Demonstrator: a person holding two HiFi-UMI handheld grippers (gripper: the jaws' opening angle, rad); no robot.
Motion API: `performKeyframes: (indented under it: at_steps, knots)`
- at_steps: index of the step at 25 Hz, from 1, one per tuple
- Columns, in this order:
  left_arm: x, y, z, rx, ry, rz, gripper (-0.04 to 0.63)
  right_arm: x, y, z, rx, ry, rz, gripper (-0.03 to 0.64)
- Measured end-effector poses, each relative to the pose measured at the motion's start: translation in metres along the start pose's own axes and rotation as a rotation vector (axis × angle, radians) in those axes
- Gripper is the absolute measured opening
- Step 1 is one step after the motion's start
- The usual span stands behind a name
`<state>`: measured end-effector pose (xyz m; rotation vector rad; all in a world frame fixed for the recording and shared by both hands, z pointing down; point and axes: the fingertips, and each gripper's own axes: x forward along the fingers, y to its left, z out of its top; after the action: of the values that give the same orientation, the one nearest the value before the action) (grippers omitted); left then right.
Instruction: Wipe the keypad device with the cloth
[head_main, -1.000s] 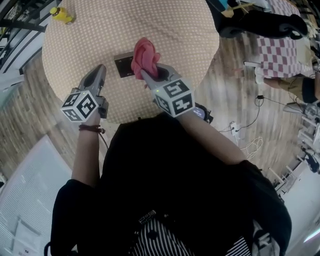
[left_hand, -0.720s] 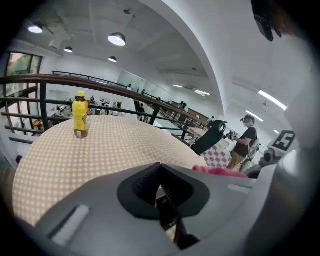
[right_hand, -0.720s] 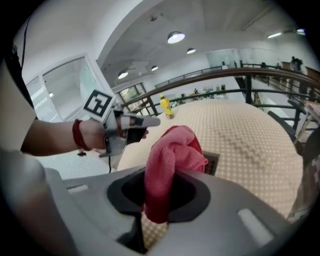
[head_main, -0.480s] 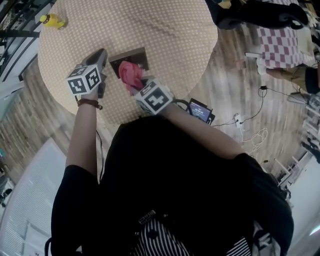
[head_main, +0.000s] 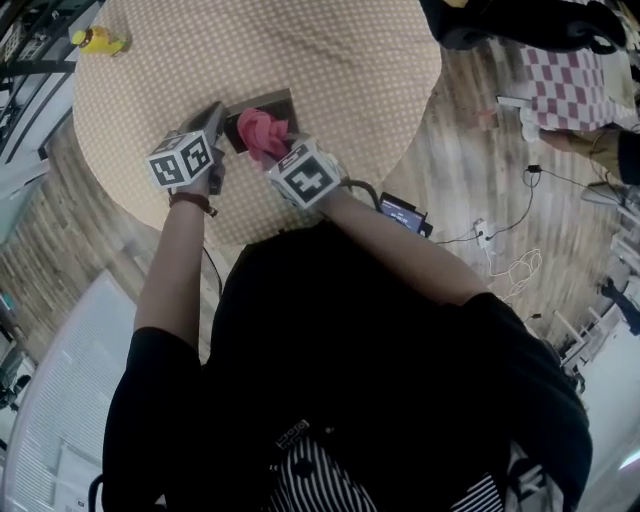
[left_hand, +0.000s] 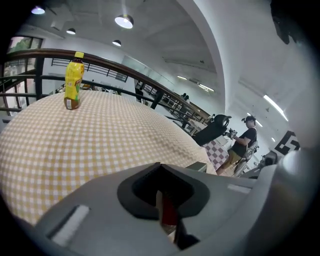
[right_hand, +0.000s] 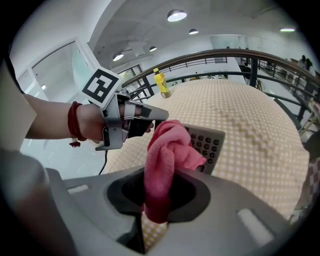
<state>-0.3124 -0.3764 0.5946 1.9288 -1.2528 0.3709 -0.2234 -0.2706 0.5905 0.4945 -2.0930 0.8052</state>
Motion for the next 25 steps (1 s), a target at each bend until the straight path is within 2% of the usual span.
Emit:
performKeyframes:
  at_steps: [7,12,16,18,25]
  knots:
    - [0.002,-0.002,0.000,0.017,-0.015,-0.019,0.003,0.015,-0.012,0.001,0.048,-0.020,-0.001,0.083]
    - [0.003,0.000,-0.002,-0.023,-0.032,-0.026,0.002,0.024,-0.013,0.006,0.072,-0.058,0.003,0.083]
    - [0.005,-0.006,-0.003,-0.098,-0.059,-0.102,0.002,0.026,-0.019,0.012,0.079,-0.081,-0.011,0.083]
    - [0.005,-0.008,-0.002,-0.111,-0.074,-0.116,0.002,0.030,-0.019,0.013,0.082,-0.084,-0.015,0.083]
    - [0.005,-0.009,-0.002,-0.105,-0.073,-0.117,0.002,0.043,-0.008,0.022,0.009,-0.076,0.002,0.081]
